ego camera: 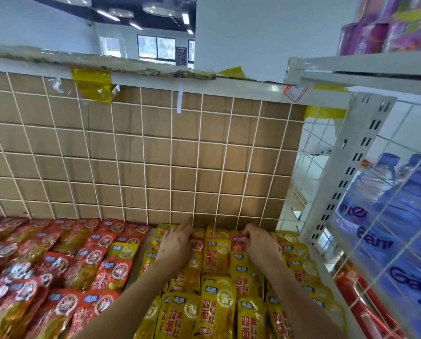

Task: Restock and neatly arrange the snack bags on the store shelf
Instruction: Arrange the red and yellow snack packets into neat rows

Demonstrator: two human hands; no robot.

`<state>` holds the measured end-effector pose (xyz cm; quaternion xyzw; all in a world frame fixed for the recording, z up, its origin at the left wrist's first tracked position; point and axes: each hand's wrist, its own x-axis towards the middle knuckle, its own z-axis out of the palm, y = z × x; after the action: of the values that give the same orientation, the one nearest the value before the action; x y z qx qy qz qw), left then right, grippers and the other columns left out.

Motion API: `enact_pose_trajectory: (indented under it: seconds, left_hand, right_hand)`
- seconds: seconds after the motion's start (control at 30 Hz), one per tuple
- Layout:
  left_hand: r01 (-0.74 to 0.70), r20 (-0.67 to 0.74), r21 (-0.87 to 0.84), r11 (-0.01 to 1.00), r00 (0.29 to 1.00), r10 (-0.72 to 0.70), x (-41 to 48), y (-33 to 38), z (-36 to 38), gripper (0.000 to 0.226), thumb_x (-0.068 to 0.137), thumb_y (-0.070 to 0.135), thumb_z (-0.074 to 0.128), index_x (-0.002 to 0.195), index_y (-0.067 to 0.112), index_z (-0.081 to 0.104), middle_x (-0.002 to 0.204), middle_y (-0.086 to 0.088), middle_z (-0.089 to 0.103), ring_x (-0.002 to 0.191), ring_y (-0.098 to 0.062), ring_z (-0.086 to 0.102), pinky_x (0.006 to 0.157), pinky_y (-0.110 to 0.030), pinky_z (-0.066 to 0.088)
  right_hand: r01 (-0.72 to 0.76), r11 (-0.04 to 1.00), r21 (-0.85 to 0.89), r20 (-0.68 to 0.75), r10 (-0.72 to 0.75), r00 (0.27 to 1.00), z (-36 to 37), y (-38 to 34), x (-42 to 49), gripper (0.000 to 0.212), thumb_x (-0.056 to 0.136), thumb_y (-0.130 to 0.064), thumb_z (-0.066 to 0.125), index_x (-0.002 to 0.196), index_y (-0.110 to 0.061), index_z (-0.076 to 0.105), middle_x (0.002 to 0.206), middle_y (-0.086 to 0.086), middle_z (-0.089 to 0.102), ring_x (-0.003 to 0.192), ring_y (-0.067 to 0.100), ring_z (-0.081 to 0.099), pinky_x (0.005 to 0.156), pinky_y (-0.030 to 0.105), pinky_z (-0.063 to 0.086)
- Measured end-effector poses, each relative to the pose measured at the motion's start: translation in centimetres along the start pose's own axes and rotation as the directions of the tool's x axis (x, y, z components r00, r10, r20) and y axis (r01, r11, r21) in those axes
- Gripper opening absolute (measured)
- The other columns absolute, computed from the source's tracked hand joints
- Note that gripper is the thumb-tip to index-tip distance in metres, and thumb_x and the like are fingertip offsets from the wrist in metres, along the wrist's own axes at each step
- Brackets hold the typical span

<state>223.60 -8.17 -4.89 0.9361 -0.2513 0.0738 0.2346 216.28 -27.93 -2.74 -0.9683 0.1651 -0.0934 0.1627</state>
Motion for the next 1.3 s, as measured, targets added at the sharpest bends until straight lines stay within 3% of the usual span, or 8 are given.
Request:
enact_pose_trajectory:
  seconds: [0.13, 0.3, 0.4, 0.5, 0.83, 0.97, 1.1, 1.3]
  left_hand:
    - [0.067, -0.049, -0.238, 0.969, 0.996, -0.081, 1.0, 0.3, -0.6, 0.004, 0.09, 0.016, 0.057, 0.091, 0.013, 0.058, 0.085, 0.001, 0.058, 0.083, -0.02, 0.056, 0.069, -0.029, 0.04]
    - [0.073, -0.073, -0.347, 0.935, 0.992, -0.105, 2.4, 1.5, -2.0, 0.004, 0.09, 0.013, 0.057, 0.088, 0.017, 0.058, 0.084, 0.001, 0.058, 0.079, -0.019, 0.057, 0.065, -0.03, 0.045]
    - [0.035, -0.129, -0.383, 0.923, 0.988, -0.091, 3.1, 2.0, -2.6, 0.014, 0.089, 0.01, 0.056, 0.082, 0.021, 0.055, 0.082, 0.002, 0.06, 0.075, -0.016, 0.055, 0.059, -0.022, 0.037]
    - [0.005, -0.196, -0.448, 0.894, 0.975, -0.104, 3.5, 2.4, -3.5, 0.009, 0.089, 0.007, 0.057, 0.087, 0.014, 0.062, 0.08, 0.002, 0.062, 0.07, -0.014, 0.055, 0.054, -0.01, 0.037]
    - [-0.103, -0.364, -0.559, 0.823, 0.922, -0.132, 2.4, 2.4, -7.7, 0.026, 0.089, 0.007, 0.057, 0.076, 0.029, 0.055, 0.076, 0.01, 0.06, 0.071, -0.002, 0.054, 0.058, -0.006, 0.037]
    - [-0.115, -0.38, -0.592, 0.798, 0.913, -0.151, 0.4, 1.8, -9.2, 0.023, 0.091, 0.009, 0.054, 0.078, 0.028, 0.056, 0.08, 0.008, 0.062, 0.075, -0.006, 0.057, 0.065, -0.019, 0.045]
    - [-0.125, -0.389, -0.537, 0.834, 0.914, -0.113, -2.4, 1.4, -10.3, 0.019, 0.09, 0.006, 0.055, 0.08, 0.022, 0.057, 0.08, 0.012, 0.062, 0.075, 0.002, 0.057, 0.063, -0.002, 0.039]
    - [-0.098, -0.329, -0.473, 0.875, 0.942, -0.072, -6.9, -1.5, -9.8, 0.027, 0.087, 0.003, 0.059, 0.077, 0.029, 0.058, 0.082, 0.015, 0.066, 0.079, 0.003, 0.059, 0.067, -0.003, 0.039]
  right_hand:
    - [-0.07, 0.992, 0.103, -0.007, 0.071, 0.997, -0.7, -0.1, 0.8, 0.015, 0.094, -0.031, 0.05, 0.102, -0.019, 0.057, 0.099, -0.001, 0.063, 0.093, 0.017, 0.06, 0.078, 0.031, 0.049]
    - [-0.068, 0.964, 0.255, -0.132, 0.104, 0.986, -2.1, -0.1, 1.6, 0.011, 0.095, -0.024, 0.05, 0.098, -0.018, 0.058, 0.092, 0.0, 0.063, 0.077, 0.012, 0.055, 0.063, 0.026, 0.045]
    - [-0.015, 0.95, 0.31, -0.247, 0.096, 0.964, -2.9, -0.4, 2.0, 0.01, 0.094, -0.021, 0.052, 0.097, -0.015, 0.059, 0.087, 0.001, 0.064, 0.074, 0.013, 0.053, 0.059, 0.025, 0.037]
    - [0.02, 0.943, 0.332, -0.324, 0.094, 0.941, -3.6, -0.5, 2.1, 0.009, 0.093, -0.02, 0.053, 0.097, -0.016, 0.06, 0.089, 0.001, 0.065, 0.079, 0.018, 0.058, 0.064, 0.028, 0.041]
    - [0.274, 0.883, 0.381, -0.521, -0.04, 0.852, -7.1, -1.6, -1.1, 0.003, 0.093, -0.02, 0.053, 0.09, -0.02, 0.053, 0.072, -0.011, 0.055, 0.064, 0.003, 0.052, 0.053, 0.023, 0.038]
    - [0.302, 0.822, 0.483, -0.503, -0.022, 0.864, -7.8, -1.5, -2.7, 0.009, 0.091, -0.012, 0.055, 0.085, -0.019, 0.055, 0.07, -0.01, 0.057, 0.066, 0.005, 0.055, 0.057, 0.023, 0.042]
    - [0.289, 0.771, 0.567, -0.409, -0.041, 0.912, -7.4, -1.1, -4.5, 0.024, 0.088, -0.007, 0.058, 0.075, -0.027, 0.054, 0.066, -0.01, 0.058, 0.064, -0.003, 0.054, 0.056, 0.016, 0.041]
    - [0.254, 0.807, 0.534, -0.235, -0.147, 0.961, -5.5, -0.9, -7.0, 0.024, 0.087, -0.01, 0.06, 0.074, -0.029, 0.054, 0.07, -0.016, 0.06, 0.069, 0.0, 0.055, 0.059, 0.015, 0.039]
